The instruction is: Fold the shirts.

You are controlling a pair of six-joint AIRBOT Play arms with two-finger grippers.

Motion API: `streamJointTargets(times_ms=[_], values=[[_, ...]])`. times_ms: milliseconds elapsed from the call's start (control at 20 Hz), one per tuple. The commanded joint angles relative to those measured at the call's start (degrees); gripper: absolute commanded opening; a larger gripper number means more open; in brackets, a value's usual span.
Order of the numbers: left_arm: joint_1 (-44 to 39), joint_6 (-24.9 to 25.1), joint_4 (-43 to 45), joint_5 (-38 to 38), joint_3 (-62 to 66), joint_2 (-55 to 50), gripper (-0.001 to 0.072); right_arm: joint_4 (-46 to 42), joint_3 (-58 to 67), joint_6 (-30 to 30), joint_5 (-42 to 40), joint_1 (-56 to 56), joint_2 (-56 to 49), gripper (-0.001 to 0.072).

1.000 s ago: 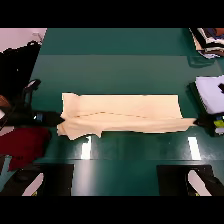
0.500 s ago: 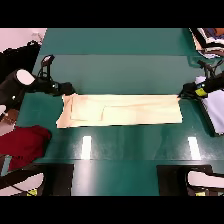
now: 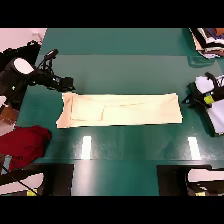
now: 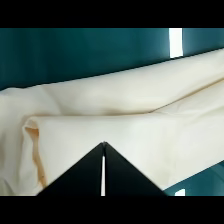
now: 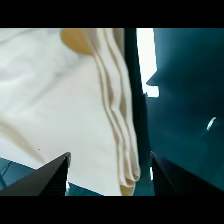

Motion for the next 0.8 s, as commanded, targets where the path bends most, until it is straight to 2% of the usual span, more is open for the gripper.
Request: streamJointTargets(times_ms=[0,200,250,300,350,450,500,600,750], values=[[-0.02,0.11,-5.53,0.15,0.39,-0.11,0.0037,0.72,-6.49,-4.52,-2.6,-2.82,-0.28,0.0574],[-3.82,0.09,-5.81,3.02,0.37,-0.35,0.0025,6.45,-10.67,-7.98,-6.14,-0.02,-1.09,0.057],[-5.53,0.07,-5.79,3.89,0.37,-0.74,0.0027,7.72,-10.4,-8.2,-6.14,1.09,-1.99,0.0547],[-7.13,0.04,-5.75,4.35,0.37,-1.33,0.0027,8.24,-9.55,-8.22,-6.08,2.49,-3.15,0.0479],[-8.96,0.0,-5.81,5.03,0.39,-2.21,0.0027,8.07,-8.48,-8.22,-5.73,3.98,-4.13,0.0364],[-12.61,-0.39,-5.81,7.04,0.44,-4.46,0.0027,8.09,-7.13,-8.52,-5.51,6.19,-4.15,0.0049],[-14.84,-0.42,-5.99,9.22,0.46,-6.08,0.0027,8.09,-6.36,-8.79,-5.66,6.97,-3.34,0.0018],[-18.43,-0.39,-6.25,12.02,1.4,-9.05,0.0026,8.15,-4.5,-8.66,-5.53,7.56,-0.09,0.0017],[-23.1,-0.42,-6.27,11.82,6.97,-15.26,0.0027,8.2,0.17,-5.57,-3.45,9.14,7.34,0.0017]])
